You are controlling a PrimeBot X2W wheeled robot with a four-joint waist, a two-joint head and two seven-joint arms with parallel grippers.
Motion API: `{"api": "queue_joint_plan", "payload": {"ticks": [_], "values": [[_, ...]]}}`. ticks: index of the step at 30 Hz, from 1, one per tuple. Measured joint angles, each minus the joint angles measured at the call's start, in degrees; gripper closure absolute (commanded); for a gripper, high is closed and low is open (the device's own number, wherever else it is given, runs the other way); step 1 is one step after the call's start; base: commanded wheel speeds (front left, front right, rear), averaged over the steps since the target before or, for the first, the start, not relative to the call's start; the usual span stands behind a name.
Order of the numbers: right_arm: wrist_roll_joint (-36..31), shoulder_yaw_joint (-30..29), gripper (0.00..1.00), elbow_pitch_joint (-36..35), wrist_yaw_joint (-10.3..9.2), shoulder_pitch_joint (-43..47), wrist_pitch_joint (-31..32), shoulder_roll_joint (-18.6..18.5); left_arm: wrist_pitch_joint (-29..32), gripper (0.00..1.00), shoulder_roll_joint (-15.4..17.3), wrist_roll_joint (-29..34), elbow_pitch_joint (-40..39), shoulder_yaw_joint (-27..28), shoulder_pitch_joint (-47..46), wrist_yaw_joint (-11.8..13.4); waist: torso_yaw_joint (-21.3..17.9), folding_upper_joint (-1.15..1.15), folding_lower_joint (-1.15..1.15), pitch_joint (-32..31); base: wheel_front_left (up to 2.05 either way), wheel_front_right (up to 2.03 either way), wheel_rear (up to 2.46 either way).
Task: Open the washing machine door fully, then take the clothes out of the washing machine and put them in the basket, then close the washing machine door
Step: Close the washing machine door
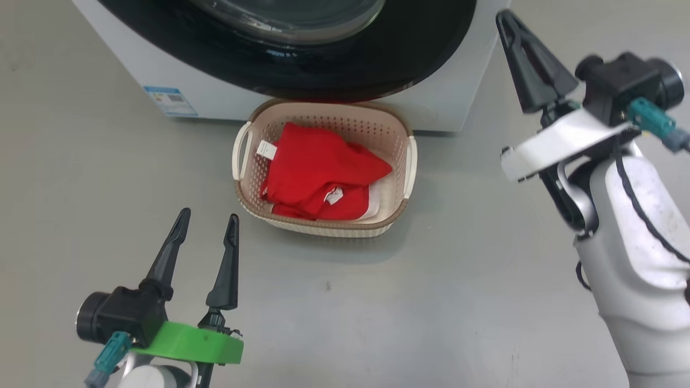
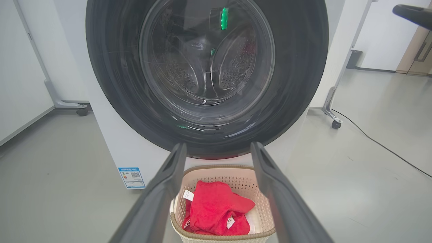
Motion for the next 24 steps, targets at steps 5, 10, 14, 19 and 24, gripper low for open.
{"api": "queue_joint_plan", "payload": {"ticks": [5,10,14,19,24], "values": [[0.69,1.08,1.0,2.54,0.0,-6.62,1.94,-0.38,-0.02,0.0,-1.11,0.25,-0.03,-0.91,-1.91,-0.54,1.99,0.0,0.0,2.75,0.0,0.0,0.0],[2.12,1.14,1.0,5.28,0.0,-12.4,3.23,-1.08,-0.1,0.0,-1.97,0.25,0.4,-1.2,-3.73,-0.62,4.02,0.0,0.0,5.33,0.0,0.0,0.0],[3.68,1.81,1.0,6.99,0.0,-15.45,4.03,-1.23,-0.55,0.0,-2.75,0.25,0.82,-1.38,-4.74,-1.12,5.09,0.0,0.0,6.79,0.0,0.0,0.0],[5.33,3.28,1.0,9.7,0.01,-19.74,5.0,-2.64,-0.58,0.0,-3.46,0.3,1.82,-2.18,-6.93,-1.82,6.87,0.0,0.0,8.93,0.0,0.0,0.0],[7.11,3.81,1.0,12.49,0.01,-23.02,5.27,-3.91,-0.67,0.0,-4.47,0.75,2.66,-2.66,-8.51,-2.38,8.6,0.0,0.0,10.55,0.0,0.0,0.0]]}}
